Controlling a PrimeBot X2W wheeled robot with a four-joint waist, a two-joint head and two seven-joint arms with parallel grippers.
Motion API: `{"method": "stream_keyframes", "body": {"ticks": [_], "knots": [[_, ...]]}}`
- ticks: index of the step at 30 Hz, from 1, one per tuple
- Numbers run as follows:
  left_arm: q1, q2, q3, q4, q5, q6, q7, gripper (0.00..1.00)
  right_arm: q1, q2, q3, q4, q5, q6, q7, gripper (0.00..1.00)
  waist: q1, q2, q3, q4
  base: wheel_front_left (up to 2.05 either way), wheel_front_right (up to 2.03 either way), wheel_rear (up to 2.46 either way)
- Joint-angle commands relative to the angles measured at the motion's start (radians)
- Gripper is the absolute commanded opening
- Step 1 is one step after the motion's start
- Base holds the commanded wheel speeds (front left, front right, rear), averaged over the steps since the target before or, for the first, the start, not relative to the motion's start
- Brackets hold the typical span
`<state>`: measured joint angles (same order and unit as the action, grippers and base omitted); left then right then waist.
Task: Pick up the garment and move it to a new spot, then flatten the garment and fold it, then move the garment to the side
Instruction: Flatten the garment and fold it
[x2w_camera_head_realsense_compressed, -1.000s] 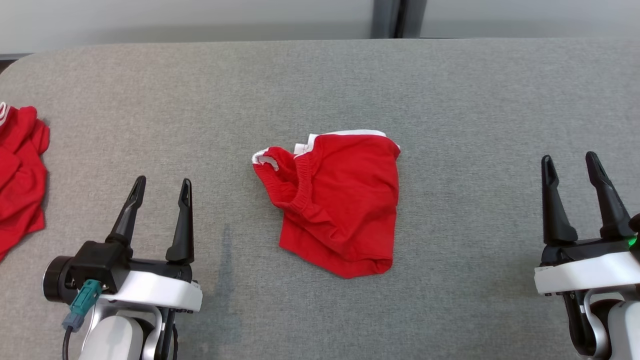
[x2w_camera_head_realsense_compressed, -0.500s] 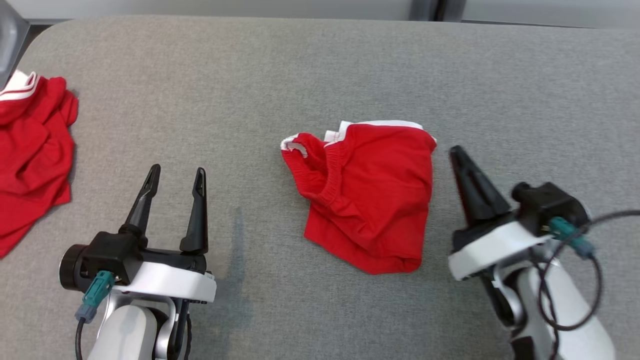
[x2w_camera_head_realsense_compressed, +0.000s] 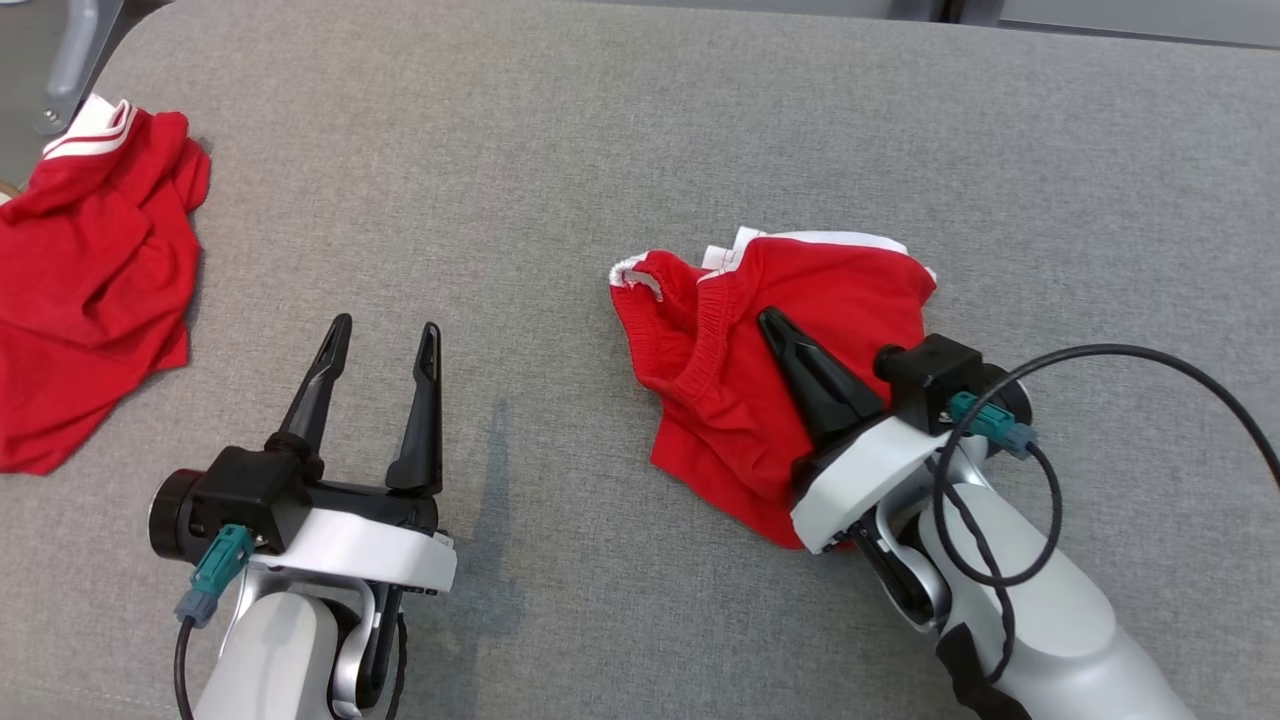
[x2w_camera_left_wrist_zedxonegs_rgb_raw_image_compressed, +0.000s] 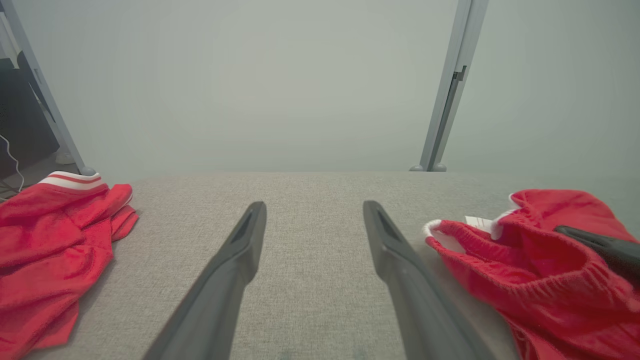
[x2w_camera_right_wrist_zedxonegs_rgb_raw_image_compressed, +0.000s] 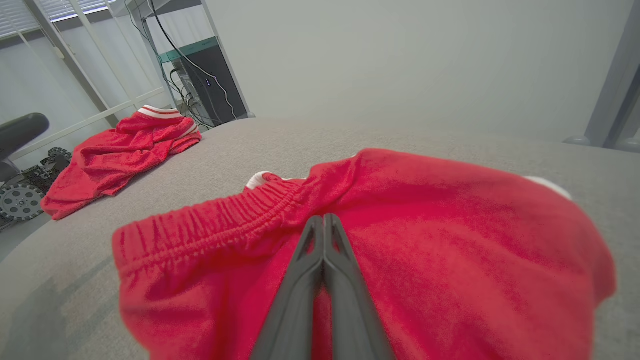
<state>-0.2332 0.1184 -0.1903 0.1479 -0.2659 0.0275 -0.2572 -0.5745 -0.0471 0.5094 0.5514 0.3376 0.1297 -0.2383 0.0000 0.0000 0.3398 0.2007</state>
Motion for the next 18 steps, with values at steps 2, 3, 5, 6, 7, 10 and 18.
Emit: {"method": "stream_keyframes", "body": {"ticks": [2, 3, 5, 6, 7, 10, 18], "knots": [[-0.017, 0.001, -0.002, 0.006, 0.004, -0.001, -0.006, 1.00, -0.034, -0.007, 0.046, 0.035, 0.039, 0.002, -0.011, 0.00, 0.0000, 0.0000, 0.004, 0.009, 0.00, 0.00, 0.00], [-0.019, -0.001, -0.002, 0.008, 0.004, -0.002, -0.006, 1.00, -0.042, -0.007, 0.068, 0.045, 0.049, 0.002, -0.013, 0.00, 0.0000, 0.0000, 0.005, 0.010, 0.00, 0.00, 0.00], [-0.022, -0.003, -0.003, 0.010, 0.005, -0.004, -0.006, 1.00, -0.058, -0.007, 0.112, 0.064, 0.076, 0.002, -0.017, 0.00, 0.0000, 0.0000, 0.007, 0.014, 0.00, 0.00, 0.00], [-0.023, -0.004, -0.003, 0.011, 0.006, -0.005, -0.006, 1.00, -0.066, -0.007, 0.138, 0.071, 0.084, 0.002, -0.018, 0.00, 0.0000, 0.0000, 0.008, 0.015, 0.00, 0.00, 0.00], [-0.024, -0.005, -0.003, 0.012, 0.006, -0.007, -0.006, 1.00, -0.073, -0.007, 0.162, 0.076, 0.092, 0.002, -0.019, 0.00, 0.0000, 0.0000, 0.009, 0.015, 0.00, 0.00, 0.00], [-0.026, -0.007, -0.003, 0.017, 0.006, -0.010, -0.006, 1.00, -0.088, -0.007, 0.233, 0.101, 0.118, 0.002, -0.014, 0.00, 0.0000, 0.0000, 0.010, 0.015, 0.00, 0.00, 0.00], [-0.023, -0.015, 0.002, 0.012, 0.012, -0.016, -0.007, 1.00, -0.113, -0.007, 0.345, 0.147, 0.149, 0.002, -0.006, 0.00, 0.0000, 0.0000, 0.013, 0.008, 0.00, 0.00, 0.00]]}}
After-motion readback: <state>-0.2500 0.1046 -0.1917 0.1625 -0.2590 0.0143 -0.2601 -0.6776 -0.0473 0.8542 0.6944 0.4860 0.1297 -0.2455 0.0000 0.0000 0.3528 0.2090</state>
